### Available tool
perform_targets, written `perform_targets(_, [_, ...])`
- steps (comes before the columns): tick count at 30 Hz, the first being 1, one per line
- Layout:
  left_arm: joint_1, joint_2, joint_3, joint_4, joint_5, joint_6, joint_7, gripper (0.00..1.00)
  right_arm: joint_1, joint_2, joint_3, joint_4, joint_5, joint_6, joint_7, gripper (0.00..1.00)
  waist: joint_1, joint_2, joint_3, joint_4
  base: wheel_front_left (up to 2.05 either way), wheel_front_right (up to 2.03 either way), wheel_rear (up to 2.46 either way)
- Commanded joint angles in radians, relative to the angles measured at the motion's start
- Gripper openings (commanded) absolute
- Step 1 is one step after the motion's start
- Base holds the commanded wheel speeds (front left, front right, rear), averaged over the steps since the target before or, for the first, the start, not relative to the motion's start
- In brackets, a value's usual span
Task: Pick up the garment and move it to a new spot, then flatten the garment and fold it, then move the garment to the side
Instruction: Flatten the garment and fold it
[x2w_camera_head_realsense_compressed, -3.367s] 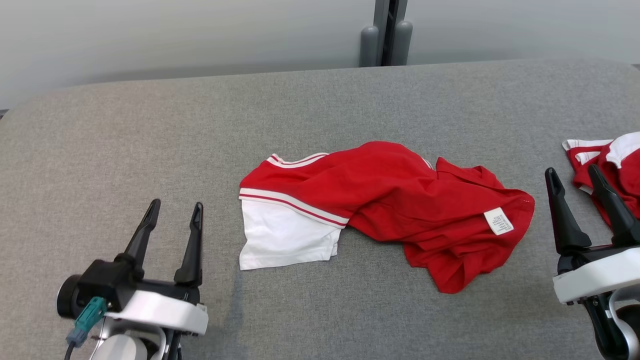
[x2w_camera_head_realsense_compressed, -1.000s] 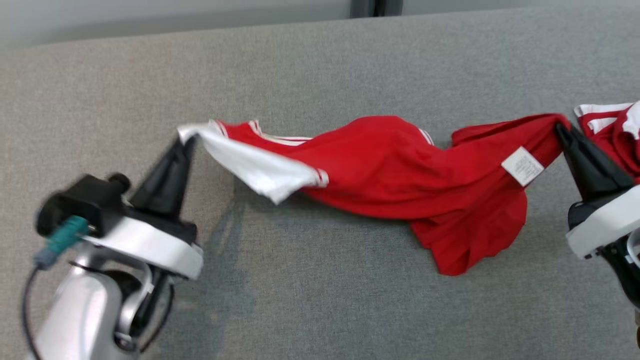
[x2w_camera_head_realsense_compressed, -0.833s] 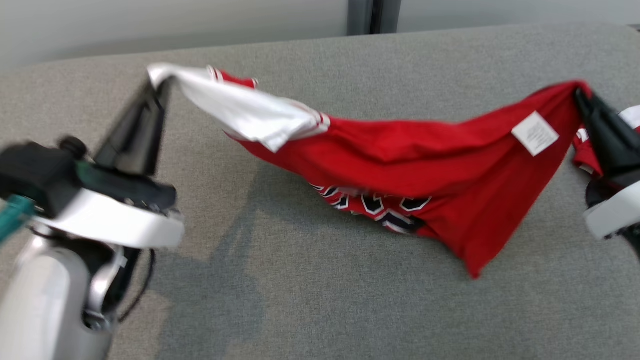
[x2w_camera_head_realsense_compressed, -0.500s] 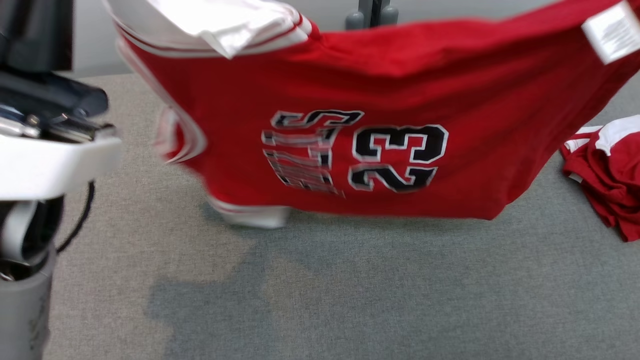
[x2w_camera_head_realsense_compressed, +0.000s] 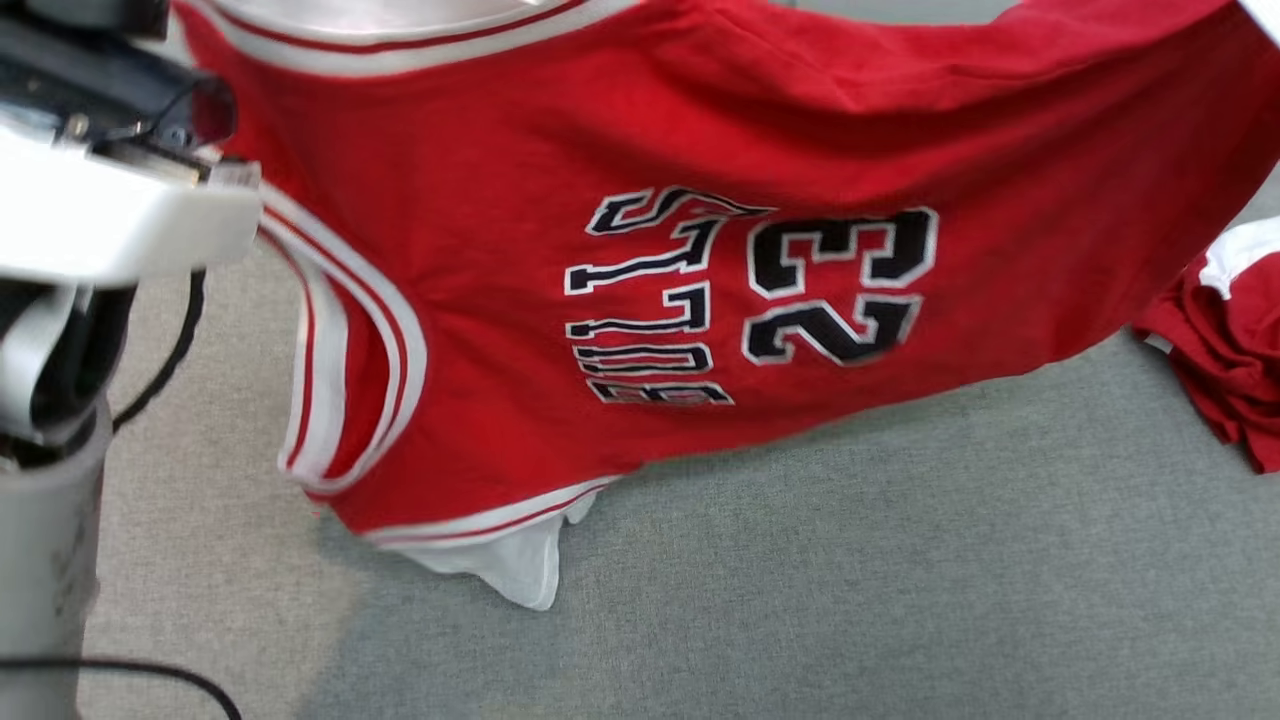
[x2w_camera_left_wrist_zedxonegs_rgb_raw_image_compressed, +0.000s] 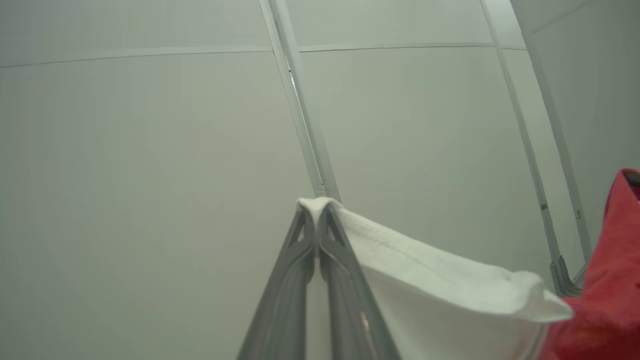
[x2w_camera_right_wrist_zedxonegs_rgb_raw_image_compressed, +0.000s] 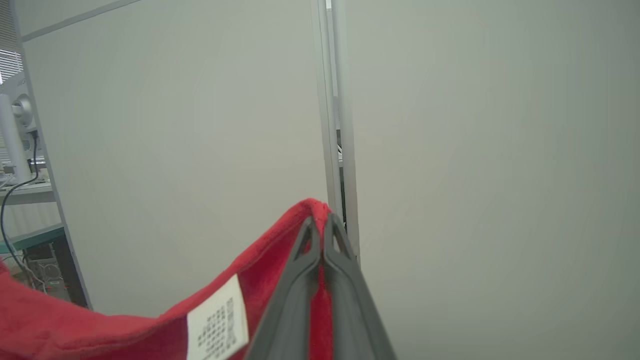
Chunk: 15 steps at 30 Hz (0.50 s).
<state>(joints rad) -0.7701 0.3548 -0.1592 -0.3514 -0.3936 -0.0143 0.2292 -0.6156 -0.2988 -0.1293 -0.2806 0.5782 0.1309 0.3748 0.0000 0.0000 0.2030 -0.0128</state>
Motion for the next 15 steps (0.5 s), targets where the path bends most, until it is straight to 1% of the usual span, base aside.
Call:
perform_targets(1, [-0.032,0.0,-0.004,0.026,-0.009,-0.012,0.003,0.0,-0.026,-0.004,0.002,0.022,-0.002,0.0,-0.004,0.0,0.0,0.0,0.02,0.002,0.0,0.0,0.0])
perform_targets(2, [-0.055,-0.001,-0.007,0.06,-0.013,-0.021,0.003,0.0,-0.048,0.002,0.009,0.05,0.007,0.0,-0.005,0.0,0.0,0.0,0.033,0.004,0.0,0.0,0.0])
perform_targets(4, [-0.116,-0.005,-0.016,0.138,-0.021,-0.037,-0.009,0.0,-0.107,-0.012,0.029,0.111,-0.002,0.0,-0.018,0.0,0.0,0.0,0.063,0.006,0.0,0.0,0.0])
perform_targets(7, [-0.236,-0.014,-0.03,0.294,-0.02,-0.062,-0.041,0.0,-0.231,-0.015,0.063,0.231,-0.007,0.0,-0.054,0.0,0.0,0.0,0.117,0.005,0.0,0.0,0.0])
perform_targets(10, [-0.36,-0.013,-0.041,0.486,-0.005,-0.082,-0.089,0.0,-0.371,0.008,0.113,0.371,-0.007,0.0,-0.115,0.0,0.0,0.0,0.155,-0.004,0.0,0.0,0.0])
perform_targets(15, [-0.554,0.0,-0.054,0.792,0.025,-0.096,-0.18,0.0,-0.597,0.06,0.192,0.642,-0.037,0.0,-0.251,0.0,0.0,0.0,0.195,-0.026,0.0,0.0,0.0])
